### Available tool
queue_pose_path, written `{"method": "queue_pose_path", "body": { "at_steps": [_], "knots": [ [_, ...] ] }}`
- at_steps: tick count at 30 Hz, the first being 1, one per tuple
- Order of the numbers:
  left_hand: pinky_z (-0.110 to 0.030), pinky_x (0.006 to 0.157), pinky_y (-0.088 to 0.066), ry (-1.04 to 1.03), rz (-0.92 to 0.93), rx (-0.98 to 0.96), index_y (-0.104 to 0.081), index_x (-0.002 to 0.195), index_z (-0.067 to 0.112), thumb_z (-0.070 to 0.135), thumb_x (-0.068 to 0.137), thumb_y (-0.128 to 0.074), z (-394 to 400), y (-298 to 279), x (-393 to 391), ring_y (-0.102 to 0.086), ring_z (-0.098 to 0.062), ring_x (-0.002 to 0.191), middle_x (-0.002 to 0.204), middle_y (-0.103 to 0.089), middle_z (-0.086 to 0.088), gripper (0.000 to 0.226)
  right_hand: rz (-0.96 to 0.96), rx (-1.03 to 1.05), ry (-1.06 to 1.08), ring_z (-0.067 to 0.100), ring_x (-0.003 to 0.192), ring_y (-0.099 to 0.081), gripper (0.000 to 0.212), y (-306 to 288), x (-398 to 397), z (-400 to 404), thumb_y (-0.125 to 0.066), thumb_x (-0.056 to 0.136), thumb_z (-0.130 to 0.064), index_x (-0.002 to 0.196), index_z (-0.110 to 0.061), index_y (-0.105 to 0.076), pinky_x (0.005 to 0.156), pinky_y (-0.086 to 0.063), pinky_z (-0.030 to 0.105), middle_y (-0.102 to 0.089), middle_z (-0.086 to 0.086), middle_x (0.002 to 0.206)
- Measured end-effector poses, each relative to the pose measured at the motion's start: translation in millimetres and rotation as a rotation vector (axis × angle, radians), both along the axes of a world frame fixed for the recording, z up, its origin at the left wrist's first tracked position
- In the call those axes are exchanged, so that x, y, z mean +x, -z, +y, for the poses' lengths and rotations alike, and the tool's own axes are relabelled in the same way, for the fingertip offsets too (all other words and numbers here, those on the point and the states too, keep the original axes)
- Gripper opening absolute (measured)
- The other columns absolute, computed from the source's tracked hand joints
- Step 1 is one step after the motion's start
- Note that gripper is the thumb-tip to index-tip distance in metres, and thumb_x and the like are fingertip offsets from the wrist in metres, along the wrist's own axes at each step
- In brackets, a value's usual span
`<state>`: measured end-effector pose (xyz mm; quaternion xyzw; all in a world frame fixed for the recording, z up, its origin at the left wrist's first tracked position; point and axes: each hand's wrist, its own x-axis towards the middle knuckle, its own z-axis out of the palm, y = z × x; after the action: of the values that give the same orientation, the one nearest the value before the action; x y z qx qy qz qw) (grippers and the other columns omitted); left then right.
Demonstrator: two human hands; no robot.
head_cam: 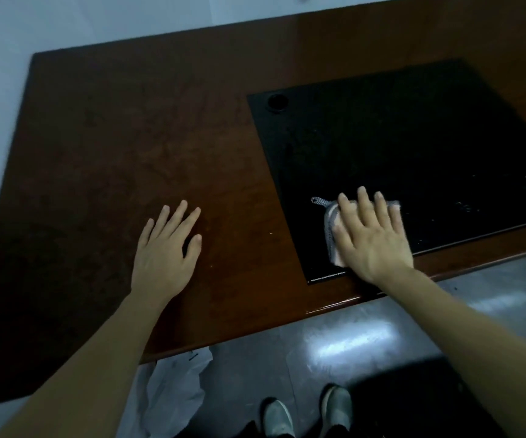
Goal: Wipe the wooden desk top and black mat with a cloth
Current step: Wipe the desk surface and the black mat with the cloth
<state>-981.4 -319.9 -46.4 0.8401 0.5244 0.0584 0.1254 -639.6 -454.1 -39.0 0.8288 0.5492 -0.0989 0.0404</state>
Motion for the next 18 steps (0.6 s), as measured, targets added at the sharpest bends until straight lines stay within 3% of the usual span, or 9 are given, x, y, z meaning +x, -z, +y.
{"method": "queue_pose_path", "body": {
  "at_steps": [3, 7, 10, 14, 16, 18],
  "knots": [
    [-0.043, 0.126, -0.008, -0.004, -0.004, -0.010, -0.029, 0.156, 0.034, 0.052, 0.100, -0.021, 1, -2, 2, -0.007, -0.014, 0.154, 0.166, -0.018, 0.009, 0.059, 0.006, 0.069, -0.062, 0.039, 0.155, -0.007, 0.070, 0, -52, 19, -0.010, 0.099, -0.054, 0.163, -0.026, -0.014, 0.123, -0.005, 0.059, -0.012, 0.014, 0.169],
    [-0.043, 0.125, -0.007, -0.006, 0.039, -0.044, -0.026, 0.157, 0.036, 0.054, 0.100, -0.018, 2, -4, 2, -0.004, -0.014, 0.154, 0.166, -0.014, 0.010, 0.060, 0.111, 0.059, -0.440, 0.036, 0.156, 0.005, 0.064, -4, -122, 1, -0.013, 0.104, -0.054, 0.163, -0.028, -0.007, 0.123, 0.004, 0.056, -0.001, 0.010, 0.169],
    [-0.045, 0.125, -0.008, -0.028, 0.064, -0.082, -0.027, 0.157, 0.032, 0.048, 0.106, -0.024, 2, -14, 8, -0.004, -0.017, 0.154, 0.167, -0.014, 0.007, 0.053, 0.163, 0.078, -0.586, 0.032, 0.156, 0.000, 0.065, -4, -98, -18, -0.021, 0.103, -0.059, 0.162, -0.031, -0.015, 0.124, -0.001, 0.054, -0.007, 0.006, 0.168],
    [-0.041, 0.125, -0.006, 0.021, 0.045, -0.097, -0.028, 0.157, 0.032, 0.043, 0.106, -0.029, 3, -25, 39, -0.005, -0.014, 0.154, 0.167, -0.015, 0.007, 0.051, 0.059, 0.086, -0.374, 0.041, 0.148, -0.031, 0.067, 6, 6, 2, -0.031, 0.097, -0.056, 0.158, -0.028, -0.031, 0.119, -0.026, 0.058, -0.034, 0.013, 0.162],
    [-0.041, 0.125, -0.007, 0.059, 0.003, -0.083, -0.030, 0.157, 0.032, 0.041, 0.107, -0.030, 3, -27, 62, -0.006, -0.013, 0.154, 0.166, -0.016, 0.008, 0.050, 0.026, 0.078, -0.209, 0.040, 0.151, -0.025, 0.068, 2, 61, 19, -0.019, 0.097, -0.057, 0.159, -0.030, -0.018, 0.120, -0.019, 0.056, -0.028, 0.013, 0.165],
    [-0.041, 0.125, -0.008, 0.092, -0.050, -0.089, -0.030, 0.157, 0.032, 0.039, 0.108, -0.032, 2, -26, 87, -0.006, -0.013, 0.154, 0.166, -0.017, 0.009, 0.049, 0.045, 0.019, -0.075, 0.034, 0.156, -0.004, 0.068, -1, 100, 36, -0.005, 0.098, -0.061, 0.160, -0.035, 0.000, 0.124, -0.004, 0.052, -0.006, 0.007, 0.170]
  ]
}}
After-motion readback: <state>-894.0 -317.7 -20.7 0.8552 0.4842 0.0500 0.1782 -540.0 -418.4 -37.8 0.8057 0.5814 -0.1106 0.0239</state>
